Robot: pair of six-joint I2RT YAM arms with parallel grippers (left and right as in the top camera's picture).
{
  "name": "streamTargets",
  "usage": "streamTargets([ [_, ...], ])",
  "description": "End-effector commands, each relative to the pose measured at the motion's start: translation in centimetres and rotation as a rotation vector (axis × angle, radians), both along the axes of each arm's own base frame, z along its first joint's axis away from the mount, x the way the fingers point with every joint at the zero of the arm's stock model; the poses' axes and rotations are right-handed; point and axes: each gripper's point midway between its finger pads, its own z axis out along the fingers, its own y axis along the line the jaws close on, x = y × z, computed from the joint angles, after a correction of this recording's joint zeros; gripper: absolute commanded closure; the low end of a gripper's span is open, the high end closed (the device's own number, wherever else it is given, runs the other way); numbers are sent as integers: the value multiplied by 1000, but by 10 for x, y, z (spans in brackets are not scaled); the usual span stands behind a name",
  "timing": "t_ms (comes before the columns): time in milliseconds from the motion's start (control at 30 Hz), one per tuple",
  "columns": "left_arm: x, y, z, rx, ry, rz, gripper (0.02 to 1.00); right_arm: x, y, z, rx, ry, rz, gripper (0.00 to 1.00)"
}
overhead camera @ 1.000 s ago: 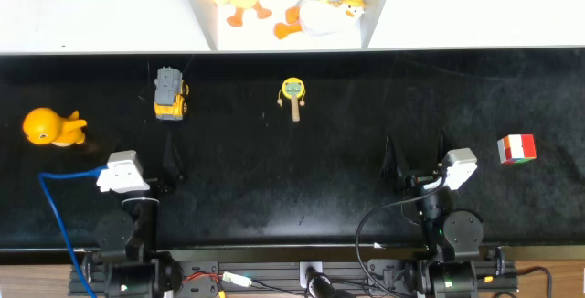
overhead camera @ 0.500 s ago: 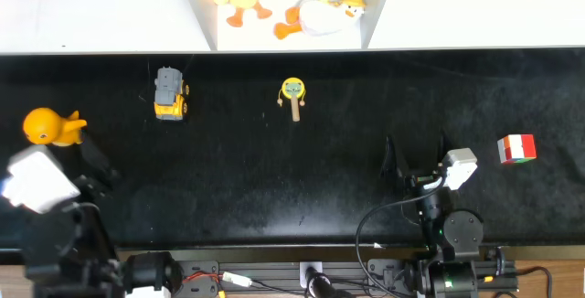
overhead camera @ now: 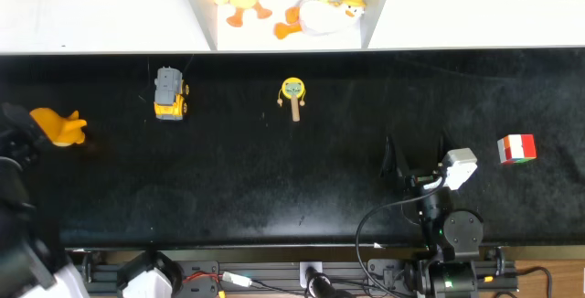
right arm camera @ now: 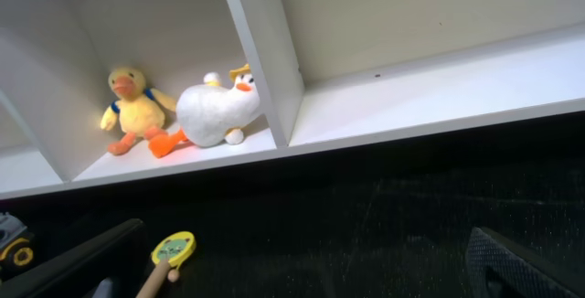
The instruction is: Store Toys
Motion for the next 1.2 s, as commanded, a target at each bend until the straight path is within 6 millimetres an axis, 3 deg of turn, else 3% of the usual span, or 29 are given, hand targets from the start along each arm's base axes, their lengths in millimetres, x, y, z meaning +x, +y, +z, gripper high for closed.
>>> streamTargets([
  [33,27,13,-38,-163,54,-157,23,0,0,-3,8,1,-2,5],
  [167,37,35,-74,-228,151,-163,20,0,0,-3,8,1,-2,5],
  [300,58,35,-113,-283,255,-295,20,0,0,-3,8,1,-2,5],
  [500,69,41,-163,-403,343,-323,20,0,0,-3,8,1,-2,3],
  [767,68,43,-198,-413,369,-335,20,0,0,-3,8,1,-3,3],
  [1100,75,52,-218,-353,324,-333,18,0,0,-3,8,1,-2,5],
  [1200,79,52,-230,-365,318,-346,84,0,0,-3,8,1,-2,3],
])
